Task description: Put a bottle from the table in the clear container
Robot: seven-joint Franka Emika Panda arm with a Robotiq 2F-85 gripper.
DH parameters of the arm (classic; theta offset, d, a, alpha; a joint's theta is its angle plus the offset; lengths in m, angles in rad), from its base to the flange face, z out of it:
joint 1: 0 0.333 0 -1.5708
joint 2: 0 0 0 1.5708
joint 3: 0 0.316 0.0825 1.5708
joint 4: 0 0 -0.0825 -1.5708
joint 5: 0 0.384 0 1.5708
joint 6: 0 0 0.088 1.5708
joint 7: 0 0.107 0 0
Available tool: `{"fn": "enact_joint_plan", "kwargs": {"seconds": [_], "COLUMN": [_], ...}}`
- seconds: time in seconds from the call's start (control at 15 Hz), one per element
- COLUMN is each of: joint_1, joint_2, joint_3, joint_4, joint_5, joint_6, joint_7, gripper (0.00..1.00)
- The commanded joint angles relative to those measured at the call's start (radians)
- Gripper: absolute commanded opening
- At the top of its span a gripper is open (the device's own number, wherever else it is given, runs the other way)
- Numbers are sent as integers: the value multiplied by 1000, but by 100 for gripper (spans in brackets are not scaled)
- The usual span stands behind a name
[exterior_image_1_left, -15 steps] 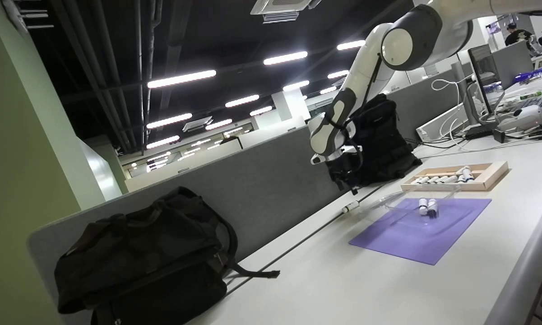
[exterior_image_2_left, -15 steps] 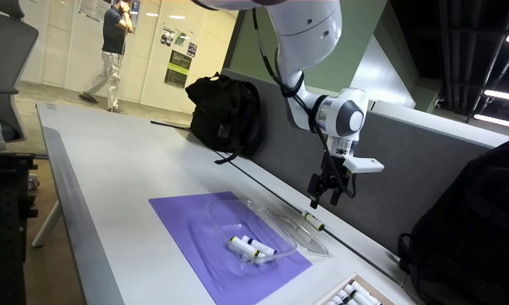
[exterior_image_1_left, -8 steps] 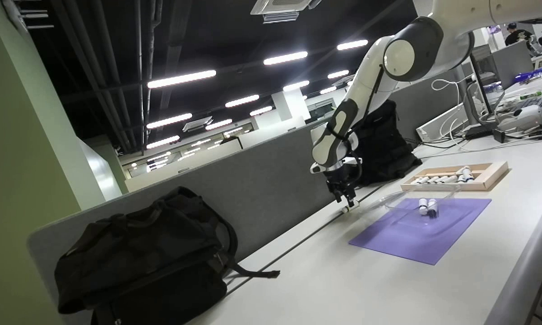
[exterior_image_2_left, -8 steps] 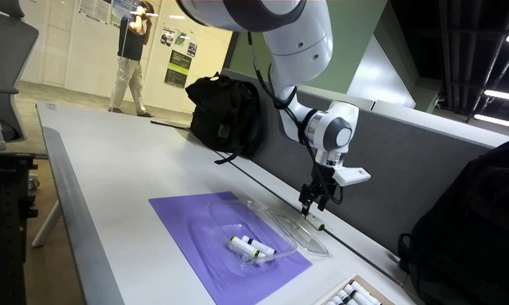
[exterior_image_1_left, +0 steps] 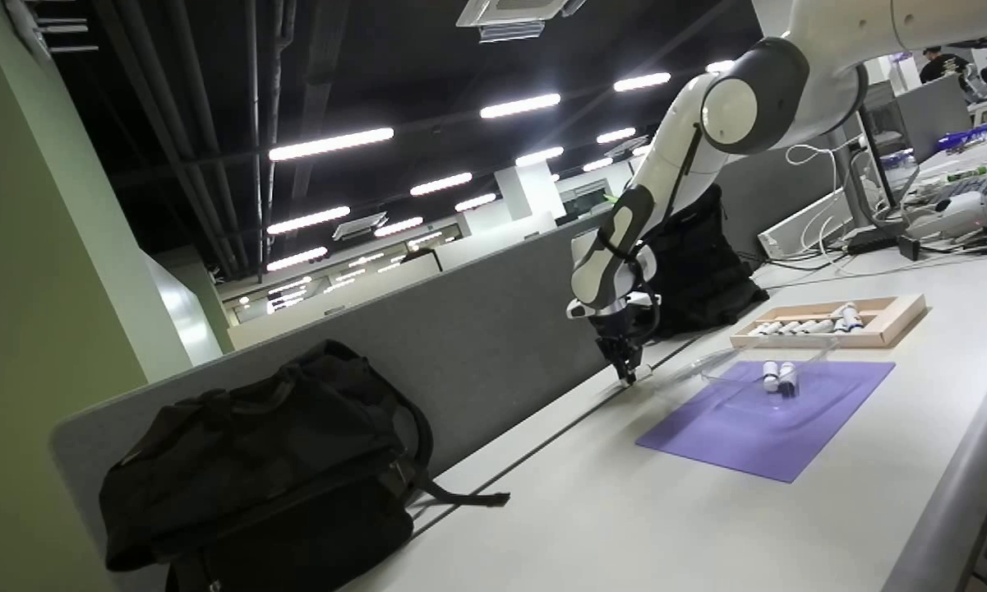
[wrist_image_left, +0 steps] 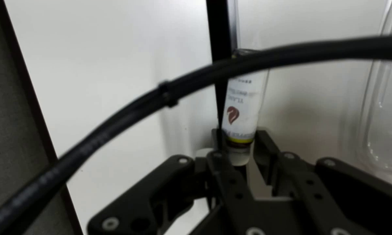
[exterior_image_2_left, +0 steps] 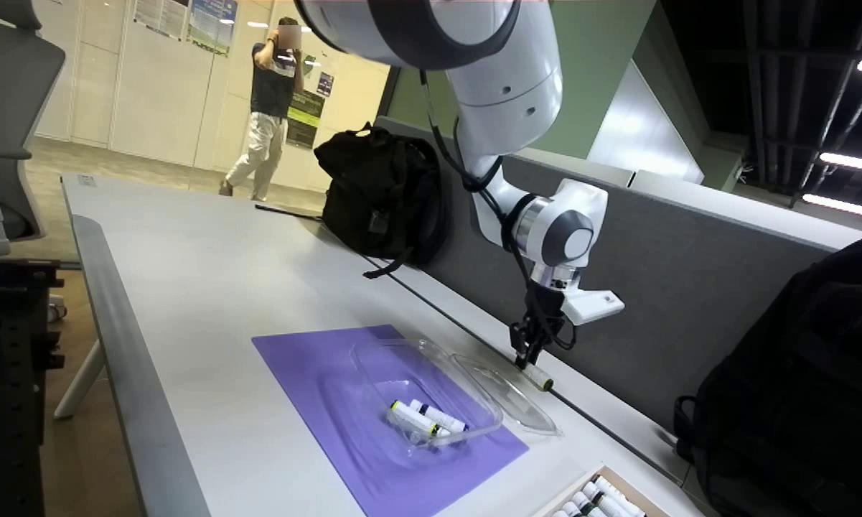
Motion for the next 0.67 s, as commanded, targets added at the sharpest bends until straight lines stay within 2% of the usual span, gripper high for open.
{"fn": "enact_joint_plan", "kwargs": {"seconds": [0.0,0.07,0.4,0.6], "joint_1": [-9,-10,-10,-7], "joint_2": [24,20,-28,-95], "joint_3": [-4,-8,-20,-9], "joint_4": [62,69,143,131], "joint_5": [23,26,34,18], "joint_6": [-67,-96,-337,-430], "joint_7": [13,22,21,-5], "gripper": [4,6,6,6]}}
